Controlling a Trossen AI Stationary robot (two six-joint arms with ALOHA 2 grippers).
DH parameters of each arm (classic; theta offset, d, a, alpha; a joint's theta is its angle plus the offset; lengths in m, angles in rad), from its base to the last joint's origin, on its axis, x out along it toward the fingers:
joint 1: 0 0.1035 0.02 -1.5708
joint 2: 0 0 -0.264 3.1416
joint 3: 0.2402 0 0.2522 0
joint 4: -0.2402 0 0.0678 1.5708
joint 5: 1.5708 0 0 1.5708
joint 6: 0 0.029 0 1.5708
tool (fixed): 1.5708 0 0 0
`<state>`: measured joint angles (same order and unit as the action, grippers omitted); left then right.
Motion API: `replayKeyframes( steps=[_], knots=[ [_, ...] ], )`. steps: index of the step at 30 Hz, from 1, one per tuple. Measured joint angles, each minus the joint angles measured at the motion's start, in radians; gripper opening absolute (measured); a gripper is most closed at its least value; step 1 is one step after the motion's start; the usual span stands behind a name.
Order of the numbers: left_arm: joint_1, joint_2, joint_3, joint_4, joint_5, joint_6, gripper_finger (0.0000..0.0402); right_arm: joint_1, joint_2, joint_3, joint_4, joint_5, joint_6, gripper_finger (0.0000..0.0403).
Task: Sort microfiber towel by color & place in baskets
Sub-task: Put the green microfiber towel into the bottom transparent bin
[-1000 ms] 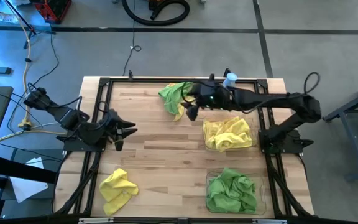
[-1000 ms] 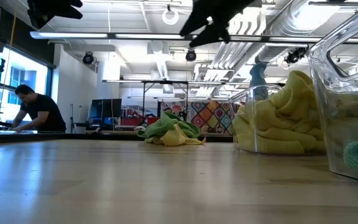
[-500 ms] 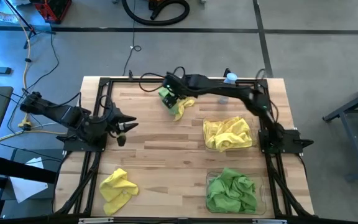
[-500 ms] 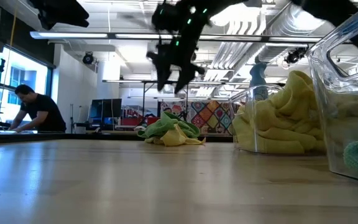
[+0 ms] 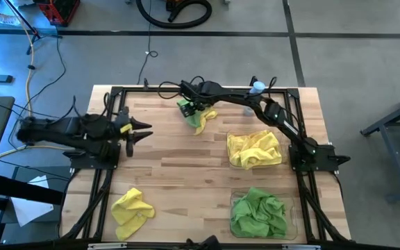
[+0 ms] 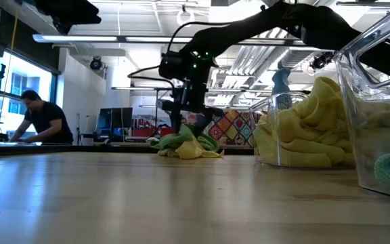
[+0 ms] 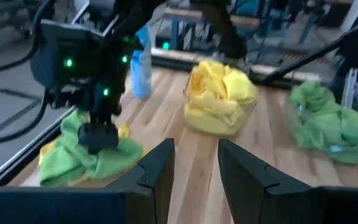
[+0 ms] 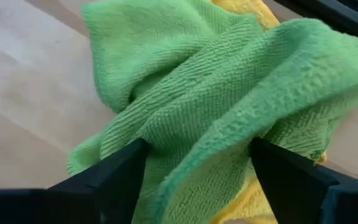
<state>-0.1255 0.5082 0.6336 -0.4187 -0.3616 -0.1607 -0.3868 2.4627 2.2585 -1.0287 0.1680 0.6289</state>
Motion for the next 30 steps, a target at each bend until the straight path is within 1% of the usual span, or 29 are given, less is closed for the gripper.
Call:
replayKeyframes(
  steps=[2,4,6,10,11,12,16,18,20,22,24,27,30],
  knots=[
    [0.048,-0.023,-0.052,0.055,0.058,0.007,0.0113,0.0,0.001,-0.003,0.002,0.0,0.012,0.0263],
    [0.092,-0.035,-0.089,0.084,0.112,0.007,0.0113,0.0,0.001,-0.007,0.003,0.003,0.028,0.0223],
    [0.128,-0.038,-0.107,0.092,0.145,0.008,0.0113,-0.001,0.001,-0.008,0.002,-0.002,0.03,0.0171],
    [0.181,-0.037,-0.118,0.099,0.149,0.052,0.0113,-0.006,0.001,-0.008,0.002,-0.021,0.052,0.0049],
    [0.19,-0.037,-0.118,0.104,0.154,0.068,0.0113,-0.006,0.001,-0.008,0.001,-0.023,0.052,0.0026],
    [0.198,-0.038,-0.118,0.108,0.164,0.087,0.0113,-0.005,0.0,-0.002,-0.008,-0.027,0.051,0.0014],
    [0.221,-0.037,-0.118,0.111,0.249,0.155,0.0113,0.013,-0.028,0.03,-0.088,-0.029,0.094,0.0021],
    [0.225,-0.038,-0.118,0.11,0.273,0.174,0.0113,0.035,-0.06,0.052,-0.127,-0.004,0.094,0.0011],
    [0.226,-0.036,-0.118,0.111,0.276,0.188,0.0113,0.063,-0.097,0.075,-0.176,0.018,0.081,0.0004],
    [0.226,-0.034,-0.118,0.114,0.275,0.198,0.0113,0.092,-0.138,0.096,-0.217,0.036,0.086,0.0006],
    [0.226,-0.033,-0.118,0.126,0.275,0.195,0.0113,0.122,-0.198,0.088,-0.248,0.044,0.097,0.0004],
    [0.226,-0.034,-0.118,0.134,0.275,0.189,0.0113,0.174,-0.303,0.077,-0.293,0.08,0.136,0.0003],
    [0.225,-0.033,-0.118,0.134,0.275,0.181,0.0113,0.241,-0.396,0.077,-0.348,0.146,0.191,0.0002]
  ],
)
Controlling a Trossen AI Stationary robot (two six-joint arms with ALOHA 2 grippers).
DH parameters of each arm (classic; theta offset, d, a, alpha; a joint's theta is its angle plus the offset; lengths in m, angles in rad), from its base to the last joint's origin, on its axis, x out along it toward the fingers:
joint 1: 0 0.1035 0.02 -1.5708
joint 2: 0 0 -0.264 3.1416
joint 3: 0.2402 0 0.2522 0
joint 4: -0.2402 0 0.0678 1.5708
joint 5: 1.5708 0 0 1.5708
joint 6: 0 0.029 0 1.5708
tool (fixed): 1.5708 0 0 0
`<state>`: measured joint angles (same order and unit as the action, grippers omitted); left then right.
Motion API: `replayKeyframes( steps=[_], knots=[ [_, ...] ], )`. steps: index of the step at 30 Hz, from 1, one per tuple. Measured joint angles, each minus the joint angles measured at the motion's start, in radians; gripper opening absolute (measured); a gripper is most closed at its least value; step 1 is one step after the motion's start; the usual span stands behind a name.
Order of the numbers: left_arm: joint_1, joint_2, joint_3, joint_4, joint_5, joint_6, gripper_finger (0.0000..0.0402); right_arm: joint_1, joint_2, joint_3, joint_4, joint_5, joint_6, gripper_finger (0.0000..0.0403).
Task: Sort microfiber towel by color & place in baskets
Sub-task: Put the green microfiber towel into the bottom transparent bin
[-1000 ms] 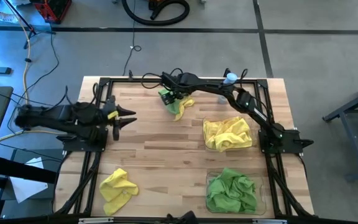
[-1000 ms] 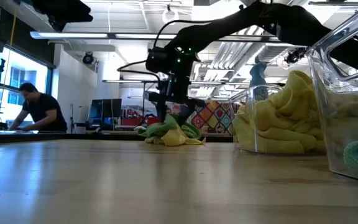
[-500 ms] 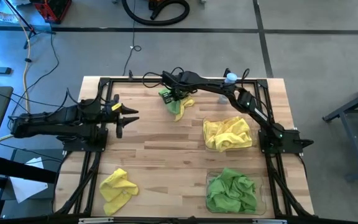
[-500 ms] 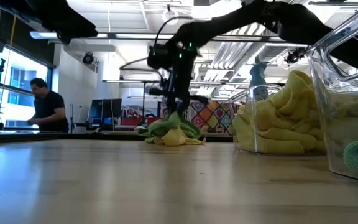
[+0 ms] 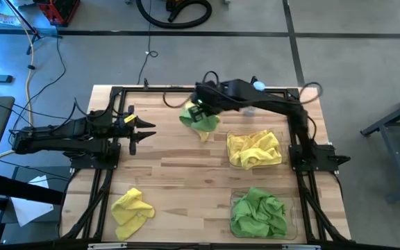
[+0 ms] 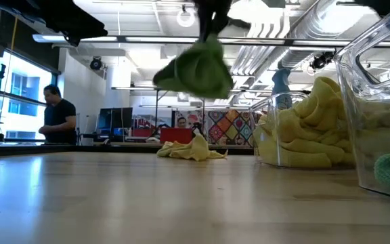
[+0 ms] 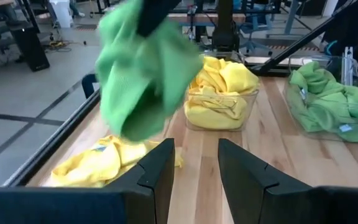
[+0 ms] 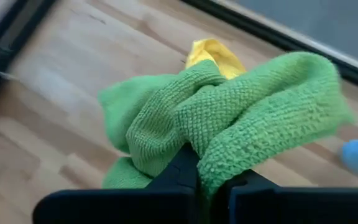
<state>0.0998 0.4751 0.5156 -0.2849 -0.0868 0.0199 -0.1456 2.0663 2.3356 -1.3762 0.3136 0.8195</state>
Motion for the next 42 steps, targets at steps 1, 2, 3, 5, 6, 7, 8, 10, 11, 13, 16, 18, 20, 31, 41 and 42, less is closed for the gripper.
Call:
replayKeyframes(
  steps=[1,2,3,5,6,7,8,10,11,13,16,18,20,31,41,42],
  knots=[
    [0.0,0.001,0.0,0.001,0.0,-0.01,0.0113,0.026,-0.031,-0.001,-0.011,0.02,0.021,0.0002],
    [0.0,0.003,0.0,0.001,0.0,-0.02,0.0113,0.055,-0.056,-0.001,-0.023,0.042,0.043,0.0002],
    [0.0,0.005,0.0,0.001,0.0,-0.034,0.0113,0.083,-0.081,-0.001,-0.033,0.061,0.066,0.0001],
    [-0.002,0.009,0.0,0.0,0.011,-0.055,0.0113,0.148,-0.12,-0.001,-0.055,0.101,0.116,0.0001],
    [-0.002,0.012,0.0,0.001,0.017,-0.067,0.0113,0.183,-0.136,-0.001,-0.068,0.118,0.145,0.0001],
    [-0.002,0.015,0.0,0.0,0.026,-0.078,0.0113,0.219,-0.145,-0.001,-0.088,0.136,0.178,0.0001],
    [-0.002,0.02,0.0,0.0,0.029,-0.091,0.0113,0.254,-0.154,-0.001,-0.108,0.154,0.211,0.0001],
    [-0.002,0.025,0.0,0.001,0.034,-0.128,0.0113,0.328,-0.166,-0.001,-0.162,0.176,0.296,0.0001],
    [-0.002,0.028,0.0,0.003,0.035,-0.151,0.0113,0.366,-0.171,-0.001,-0.191,0.185,0.343,0.0001],
    [-0.002,0.03,0.0,0.012,0.047,-0.178,0.0113,0.438,-0.176,-0.002,-0.196,0.19,0.419,0.0001],
    [-0.003,0.031,0.0,0.023,0.052,-0.184,0.0113,0.538,-0.179,-0.002,-0.192,0.191,0.509,0.0],
    [-0.003,0.031,0.0,0.023,0.054,-0.184,0.0113,0.599,-0.183,-0.017,-0.194,0.195,0.58,0.0],
    [-0.003,0.031,0.0,0.023,0.062,-0.175,0.0113,0.661,-0.182,-0.023,-0.196,0.196,0.637,0.0],
    [-0.003,0.031,0.0,0.021,0.095,-0.149,0.0113,0.951,-0.181,-0.157,-0.194,0.129,1.064,0.0],
    [-0.002,0.031,0.0,0.021,0.095,-0.149,0.0113,1.118,-0.18,-0.345,-0.195,-0.096,1.406,0.0],
    [-0.002,0.033,0.0,0.021,0.095,-0.149,0.0113,1.116,-0.18,-0.359,-0.195,-0.131,1.408,0.0]
  ],
)
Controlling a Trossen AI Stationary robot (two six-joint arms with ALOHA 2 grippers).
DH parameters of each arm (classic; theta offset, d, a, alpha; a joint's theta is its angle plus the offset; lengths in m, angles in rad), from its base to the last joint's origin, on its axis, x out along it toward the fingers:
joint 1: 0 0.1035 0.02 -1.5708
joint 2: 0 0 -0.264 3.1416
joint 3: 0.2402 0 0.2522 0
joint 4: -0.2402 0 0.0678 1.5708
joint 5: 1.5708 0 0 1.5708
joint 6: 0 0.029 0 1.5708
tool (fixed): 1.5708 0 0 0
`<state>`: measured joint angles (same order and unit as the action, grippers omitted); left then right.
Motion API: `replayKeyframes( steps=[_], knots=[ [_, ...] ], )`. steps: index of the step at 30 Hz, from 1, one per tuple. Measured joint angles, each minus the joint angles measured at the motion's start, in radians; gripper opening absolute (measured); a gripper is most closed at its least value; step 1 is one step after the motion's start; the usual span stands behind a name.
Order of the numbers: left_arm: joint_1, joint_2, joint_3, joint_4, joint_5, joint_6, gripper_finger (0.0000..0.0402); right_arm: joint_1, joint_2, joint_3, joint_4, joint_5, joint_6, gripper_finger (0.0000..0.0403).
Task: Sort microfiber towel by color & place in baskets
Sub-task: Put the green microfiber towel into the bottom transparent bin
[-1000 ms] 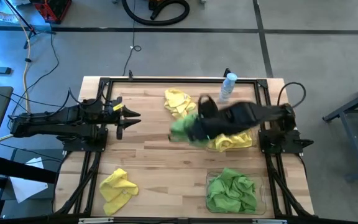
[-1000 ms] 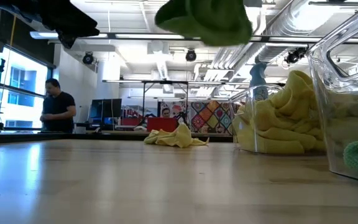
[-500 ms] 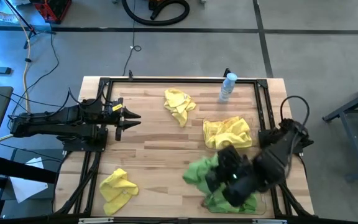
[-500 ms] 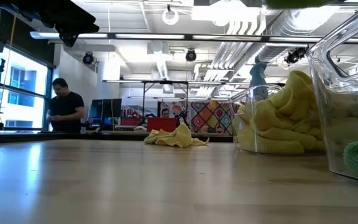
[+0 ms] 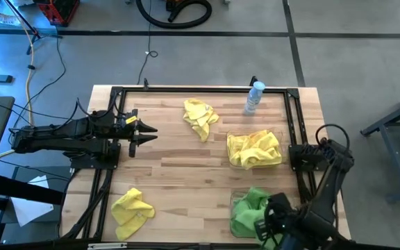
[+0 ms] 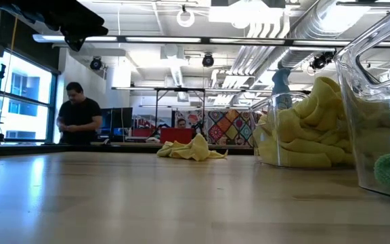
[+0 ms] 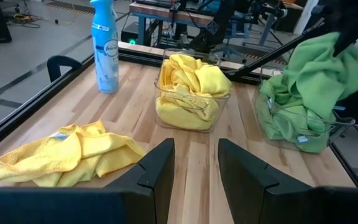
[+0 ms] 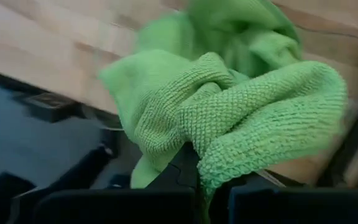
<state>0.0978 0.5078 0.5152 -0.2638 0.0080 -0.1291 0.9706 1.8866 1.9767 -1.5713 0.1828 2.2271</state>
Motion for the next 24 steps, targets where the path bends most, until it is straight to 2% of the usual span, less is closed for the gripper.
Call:
replayKeyframes(
  steps=[3,9,14,20,24],
  knots=[
    [0.0,0.001,0.0,-0.001,0.0,0.0,0.0113,-0.002,-0.002,-0.039,0.0,-0.043,0.001,0.0],
    [0.0,0.001,0.0,-0.001,0.0,-0.001,0.0113,-0.057,-0.003,-0.15,0.055,-0.013,0.016,0.0],
    [-0.001,0.001,0.0,-0.001,0.0,-0.038,0.0113,-0.107,-0.003,-0.314,0.292,-0.002,0.011,0.0],
    [-0.001,0.0,0.0,-0.002,0.001,-0.043,0.0113,-0.114,-0.003,-0.547,0.598,-0.011,0.024,0.0],
    [0.0,0.004,0.0,-0.001,0.001,-0.043,0.0113,-0.113,-0.004,-0.688,0.722,-0.019,0.026,0.0]
  ],
)
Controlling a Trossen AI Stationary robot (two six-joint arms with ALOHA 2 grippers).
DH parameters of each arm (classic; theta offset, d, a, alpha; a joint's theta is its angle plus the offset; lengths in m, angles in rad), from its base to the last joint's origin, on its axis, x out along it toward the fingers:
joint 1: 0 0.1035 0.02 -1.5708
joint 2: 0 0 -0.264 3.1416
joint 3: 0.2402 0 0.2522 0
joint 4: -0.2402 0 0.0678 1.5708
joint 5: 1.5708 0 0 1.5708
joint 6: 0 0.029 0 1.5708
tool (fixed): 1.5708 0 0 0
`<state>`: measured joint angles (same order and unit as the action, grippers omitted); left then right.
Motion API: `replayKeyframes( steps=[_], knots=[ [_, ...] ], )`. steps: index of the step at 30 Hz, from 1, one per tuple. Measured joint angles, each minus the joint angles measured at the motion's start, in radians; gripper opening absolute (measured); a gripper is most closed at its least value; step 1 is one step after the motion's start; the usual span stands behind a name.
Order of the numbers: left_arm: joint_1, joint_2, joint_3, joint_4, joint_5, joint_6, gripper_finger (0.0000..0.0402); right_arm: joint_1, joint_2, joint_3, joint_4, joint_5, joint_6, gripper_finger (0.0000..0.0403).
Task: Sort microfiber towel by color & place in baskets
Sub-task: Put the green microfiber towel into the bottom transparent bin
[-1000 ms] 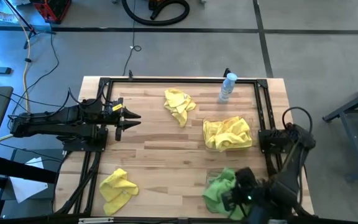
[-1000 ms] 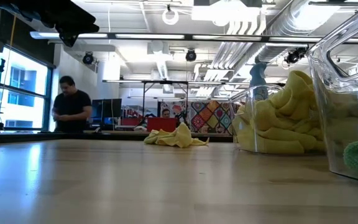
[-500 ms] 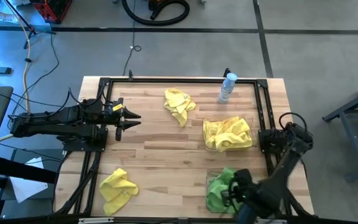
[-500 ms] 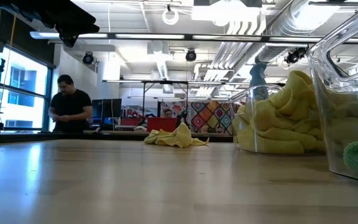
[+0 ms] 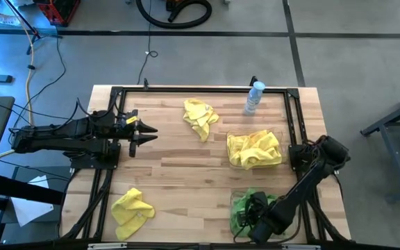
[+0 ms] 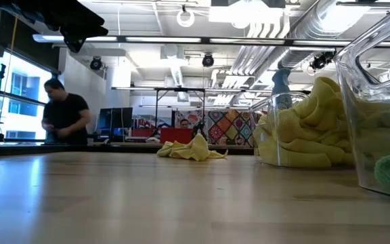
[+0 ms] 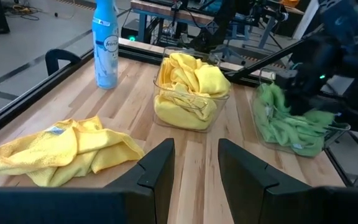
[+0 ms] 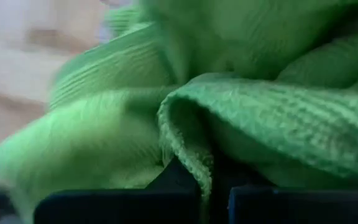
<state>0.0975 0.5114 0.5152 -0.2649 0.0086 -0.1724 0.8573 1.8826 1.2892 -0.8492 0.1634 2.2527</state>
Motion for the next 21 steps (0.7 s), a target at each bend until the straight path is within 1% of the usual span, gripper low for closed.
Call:
replayKeyframes(
  steps=[2,4,7,10,13,21],
  knots=[
    [0.0,0.001,0.0,-0.001,0.0,0.002,0.0113,0.0,-0.004,-0.05,0.043,-0.022,0.016,0.0],
    [0.0,0.002,0.0,0.0,0.0,0.025,0.0113,-0.001,-0.007,-0.073,0.074,-0.039,0.017,0.0],
    [0.0,0.006,0.0,-0.001,0.0,0.051,0.0113,0.0,-0.006,-0.072,0.092,-0.029,-0.006,0.0004],
    [0.0,0.006,0.0,0.0,0.0,0.062,0.0113,0.0,-0.001,-0.048,0.079,-0.008,-0.029,0.0019],
    [0.0,0.008,0.0,-0.002,0.0,0.061,0.0113,0.0,0.001,-0.021,0.078,-0.015,-0.036,0.0047],
    [0.0,0.008,0.0,0.0,0.0,0.062,0.0113,0.0,0.002,0.069,0.048,-0.016,-0.045,0.0146]
  ],
)
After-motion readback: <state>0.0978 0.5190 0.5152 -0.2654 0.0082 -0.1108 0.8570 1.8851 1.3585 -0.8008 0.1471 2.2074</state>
